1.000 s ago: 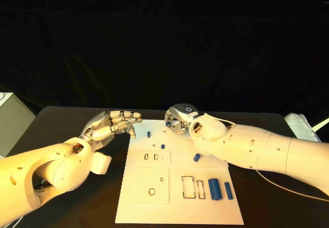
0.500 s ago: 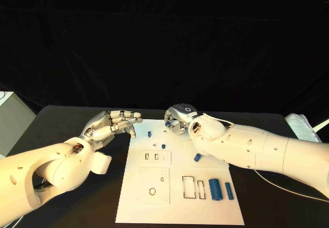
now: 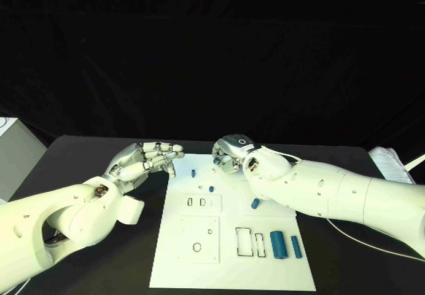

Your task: Assemble the parts on the task board

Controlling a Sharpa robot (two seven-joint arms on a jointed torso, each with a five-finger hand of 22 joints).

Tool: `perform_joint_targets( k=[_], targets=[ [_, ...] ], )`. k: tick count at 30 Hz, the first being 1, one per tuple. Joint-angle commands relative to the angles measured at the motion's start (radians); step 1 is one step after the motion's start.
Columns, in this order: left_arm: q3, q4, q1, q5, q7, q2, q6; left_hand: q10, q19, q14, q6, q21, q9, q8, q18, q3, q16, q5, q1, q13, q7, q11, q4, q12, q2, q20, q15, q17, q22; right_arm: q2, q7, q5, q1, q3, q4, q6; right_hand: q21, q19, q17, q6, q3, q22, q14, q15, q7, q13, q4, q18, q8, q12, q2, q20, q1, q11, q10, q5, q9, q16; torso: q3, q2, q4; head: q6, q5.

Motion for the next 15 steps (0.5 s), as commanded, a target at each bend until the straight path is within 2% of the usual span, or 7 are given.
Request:
perform_joint_targets(
  k=[1, 4, 6, 8, 10, 13, 15],
  targets=[
    [0.001, 0.001, 0.002, -0.003, 0.002, 0.001, 0.019, -0.007, -0.008, -0.006, -0.010, 0.003, -0.001, -0.005, 0.013, -0.004, 0.003, -0.003, 0.005, 0.001, 0.012, 0.002, -0.004, -0.002, 0.004, 0.002, 0.001, 0.002, 0.001, -0.002, 0.015, 0.006, 0.000, 0.000, -0.007, 0.020, -0.044, -0.035, -0.027, -0.063, -0.023, -0.055, 0.025, 0.021, 0.012, -0.022, 0.019, 0.013, -0.037, 0.000, -0.049, 0.015, -0.046, 0.021, -0.079, 0.005, -0.007, -0.016, -0.0002, 0.000, -0.0007, 0.000, 0.001],
    [0.001, 0.001, 0.002, -0.003, 0.001, 0.000, 0.018, -0.007, -0.008, -0.006, -0.010, 0.003, -0.001, -0.005, 0.013, -0.004, 0.003, -0.003, 0.005, 0.001, 0.012, 0.002, -0.004, -0.002, 0.004, 0.002, 0.001, 0.002, 0.001, -0.005, 0.019, 0.010, 0.000, 0.000, -0.003, 0.015, -0.112, -0.082, -0.089, -0.104, -0.073, -0.137, 0.003, 0.026, 0.011, -0.033, 0.027, 0.031, -0.063, 0.005, -0.063, 0.022, -0.049, 0.026, -0.150, -0.001, -0.006, -0.055, 0.0001, -0.001, -0.0014, 0.002, 0.005],
    [0.001, 0.002, 0.002, -0.003, 0.001, -0.001, 0.017, -0.007, -0.008, -0.006, -0.010, 0.003, -0.001, -0.005, 0.013, -0.004, 0.003, -0.003, 0.005, 0.001, 0.012, 0.002, -0.004, -0.002, 0.004, 0.002, 0.001, 0.002, 0.001, -0.010, 0.019, 0.013, 0.000, 0.000, 0.003, 0.016, -0.126, -0.089, -0.101, -0.119, -0.114, -0.151, -0.001, 0.027, 0.010, -0.035, 0.033, 0.033, -0.073, 0.010, -0.060, 0.024, -0.044, 0.028, -0.174, -0.002, -0.005, -0.062, 0.0006, 0.000, -0.0022, 0.003, 0.009],
    [0.001, 0.002, 0.002, -0.003, 0.001, -0.003, 0.016, -0.007, -0.008, -0.006, -0.010, 0.004, -0.001, -0.005, 0.013, -0.004, 0.004, -0.003, 0.004, 0.002, 0.012, 0.002, -0.003, -0.002, 0.004, 0.003, 0.001, 0.002, 0.001, -0.020, 0.017, 0.017, 0.000, 0.000, 0.016, 0.015, -0.162, -0.105, -0.128, -0.128, -0.193, -0.188, -0.010, 0.031, -0.005, -0.036, 0.044, 0.041, -0.080, 0.023, -0.041, 0.026, -0.019, 0.033, -0.209, -0.003, 0.002, -0.078, 0.0017, -0.001, -0.0033, 0.003, 0.013],
    [0.001, 0.001, 0.002, -0.003, 0.001, -0.004, 0.016, -0.007, -0.008, -0.006, -0.010, 0.004, -0.001, -0.005, 0.013, -0.004, 0.004, -0.003, 0.004, 0.002, 0.012, 0.002, -0.003, -0.002, 0.004, 0.003, 0.001, 0.002, 0.001, -0.034, 0.014, 0.020, 0.000, -0.001, 0.033, 0.012, -0.187, -0.109, -0.149, -0.128, -0.260, -0.209, -0.015, 0.031, 0.000, -0.036, 0.061, 0.044, -0.085, 0.044, -0.021, 0.029, 0.013, 0.035, -0.233, -0.003, 0.009, -0.090, 0.0033, -0.001, -0.0035, 0.004, 0.013],
    [0.001, 0.000, 0.002, -0.003, 0.001, -0.006, 0.015, -0.007, -0.009, -0.007, -0.010, 0.005, -0.001, -0.005, 0.013, -0.005, 0.004, -0.003, 0.003, 0.002, 0.013, 0.002, -0.002, -0.002, 0.005, 0.003, 0.002, 0.002, 0.001, -0.062, 0.007, 0.022, 0.002, 0.000, 0.066, 0.007, -0.201, -0.105, -0.160, -0.135, -0.336, -0.217, -0.016, 0.033, -0.002, -0.036, 0.089, 0.045, -0.095, 0.071, -0.013, 0.029, 0.047, 0.036, -0.256, 0.001, 0.014, -0.094, 0.0026, -0.001, -0.0034, 0.003, 0.009],
    [0.001, -0.002, 0.002, -0.002, 0.001, -0.007, 0.015, -0.007, -0.009, -0.007, -0.010, 0.005, -0.001, -0.005, 0.013, -0.005, 0.004, -0.003, 0.003, 0.002, 0.013, 0.002, -0.002, -0.002, 0.005, 0.003, 0.002, 0.002, 0.001, -0.090, 0.001, 0.024, 0.005, 0.000, 0.097, 0.004, -0.213, -0.106, -0.167, -0.136, -0.375, -0.226, -0.018, 0.032, -0.005, -0.037, 0.115, 0.046, -0.100, 0.088, -0.007, 0.030, 0.070, 0.037, -0.269, 0.000, 0.018, -0.098, 0.0040, -0.003, -0.0066, 0.005, 0.008]
  ],
)
